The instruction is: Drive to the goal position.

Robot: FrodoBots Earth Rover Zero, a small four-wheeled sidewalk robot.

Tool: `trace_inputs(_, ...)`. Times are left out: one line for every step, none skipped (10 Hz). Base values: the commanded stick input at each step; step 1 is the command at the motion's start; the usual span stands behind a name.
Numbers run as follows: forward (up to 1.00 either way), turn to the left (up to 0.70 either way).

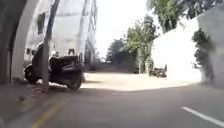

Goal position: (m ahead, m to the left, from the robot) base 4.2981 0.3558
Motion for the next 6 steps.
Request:
trace_inputs(1.00, 0.06)
trace_inputs(1.00, 0.06)
trace_inputs(1.00, 0.06)
trace_inputs(1.00, 0.06)
trace_inputs(1.00, 0.06)
trace_inputs(1.00, 0.06)
